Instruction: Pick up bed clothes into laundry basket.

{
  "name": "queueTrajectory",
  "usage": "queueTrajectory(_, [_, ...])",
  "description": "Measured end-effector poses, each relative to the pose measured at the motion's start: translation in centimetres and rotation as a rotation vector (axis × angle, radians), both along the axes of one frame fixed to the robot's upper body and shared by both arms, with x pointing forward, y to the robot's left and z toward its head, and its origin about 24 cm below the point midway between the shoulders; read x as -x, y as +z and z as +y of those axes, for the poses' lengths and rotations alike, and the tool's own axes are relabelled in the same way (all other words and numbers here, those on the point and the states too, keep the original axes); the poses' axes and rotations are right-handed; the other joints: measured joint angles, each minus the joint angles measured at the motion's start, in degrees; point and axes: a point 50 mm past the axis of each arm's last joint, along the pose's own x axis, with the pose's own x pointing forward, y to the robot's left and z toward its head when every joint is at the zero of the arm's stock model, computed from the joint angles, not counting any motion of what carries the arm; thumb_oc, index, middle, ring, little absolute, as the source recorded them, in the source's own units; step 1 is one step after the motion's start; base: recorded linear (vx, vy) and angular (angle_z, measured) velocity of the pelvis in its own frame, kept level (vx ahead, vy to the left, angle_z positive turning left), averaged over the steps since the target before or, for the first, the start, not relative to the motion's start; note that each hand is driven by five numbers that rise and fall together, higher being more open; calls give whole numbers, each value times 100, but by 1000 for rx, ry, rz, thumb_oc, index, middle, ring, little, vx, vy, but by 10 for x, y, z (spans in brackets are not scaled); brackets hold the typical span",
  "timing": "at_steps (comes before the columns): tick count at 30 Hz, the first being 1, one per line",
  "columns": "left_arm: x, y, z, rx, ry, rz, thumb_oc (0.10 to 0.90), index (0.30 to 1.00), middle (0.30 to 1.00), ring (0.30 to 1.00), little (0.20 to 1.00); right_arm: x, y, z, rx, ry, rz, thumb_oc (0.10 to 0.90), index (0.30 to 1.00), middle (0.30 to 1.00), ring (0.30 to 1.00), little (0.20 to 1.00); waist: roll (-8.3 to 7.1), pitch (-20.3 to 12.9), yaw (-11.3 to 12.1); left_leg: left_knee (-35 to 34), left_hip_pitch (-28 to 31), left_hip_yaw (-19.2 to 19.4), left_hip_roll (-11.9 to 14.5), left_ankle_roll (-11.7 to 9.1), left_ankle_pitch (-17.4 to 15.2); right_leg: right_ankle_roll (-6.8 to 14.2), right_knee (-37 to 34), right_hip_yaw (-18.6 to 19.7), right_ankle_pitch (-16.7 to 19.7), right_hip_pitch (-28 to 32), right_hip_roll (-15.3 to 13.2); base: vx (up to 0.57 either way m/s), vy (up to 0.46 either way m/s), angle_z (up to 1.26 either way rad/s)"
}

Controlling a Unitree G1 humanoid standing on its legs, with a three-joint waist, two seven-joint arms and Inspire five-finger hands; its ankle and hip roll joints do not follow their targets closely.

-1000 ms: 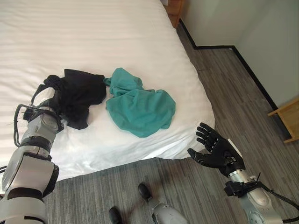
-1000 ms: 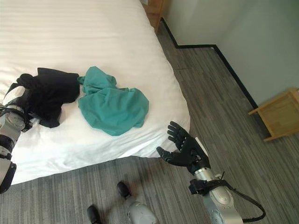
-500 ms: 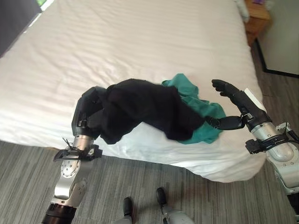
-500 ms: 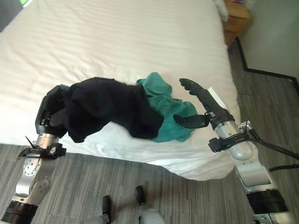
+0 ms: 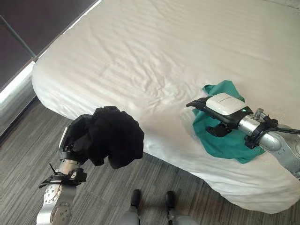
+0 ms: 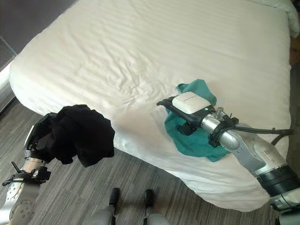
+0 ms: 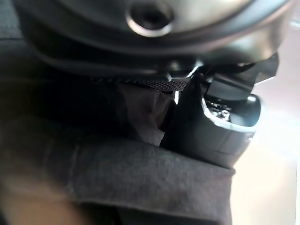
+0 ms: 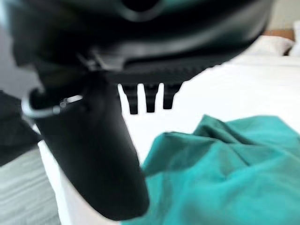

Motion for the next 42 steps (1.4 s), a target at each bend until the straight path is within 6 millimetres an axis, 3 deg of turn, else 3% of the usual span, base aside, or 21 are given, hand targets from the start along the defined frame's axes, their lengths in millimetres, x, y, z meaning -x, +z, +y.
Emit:
queueTrajectory(11, [0,3,2,-6,5,-10,400,300,300,300,300,-4,23,-2,268,22,-30,800,900,900,900,900,23,11,-107,0,10,-10,-78,1,0,47,0,6,-34,10,-76,-1,-1,0])
queueTrajectory(21, [0,5,5,-13,13,-16,400,300,300,300,300,1,61,-13,310,-22,-148,800,900,900,900,900,25,13,-284,0,21,59,-74,6,-6,48,0,73,-34,-11,-73,12,3,-2])
queueTrajectory(27, [-1,5,4,-14,11,-18,400,300,300,300,300,-1,58,-22,315,-61,-122,800,900,900,900,900,25,13,-275,0,29,175,-72,7,-6,32,0,166,-19,-42,-69,0,-4,-8])
queueTrajectory(33, [-2,6,5,-49,10,-16,400,300,300,300,300,-14,36,-51,285,-207,-22,800,900,900,900,900,40,15,-224,1,-23,164,-72,7,-3,30,-1,159,-19,-92,-70,-6,-7,0])
queueTrajectory(37, [-4,15,14,-156,7,-14,400,300,300,300,300,-30,14,-66,225,-322,39,800,900,900,900,900,220,66,-98,4,-106,156,-90,12,25,49,-1,151,-32,-174,-78,-69,-14,0])
queueTrajectory(40, [-4,21,24,-163,72,-32,400,300,300,300,300,-49,5,-67,219,-391,14,800,900,900,900,900,687,83,16,8,-357,141,-125,7,95,48,0,143,10,-413,-124,-64,-14,3])
queueTrajectory(42, [-4,20,26,-160,95,-25,400,300,300,300,300,-54,14,-59,239,-380,-36,800,900,900,900,900,890,51,83,28,-429,155,-154,-24,134,65,0,147,13,-475,-152,-57,-21,0])
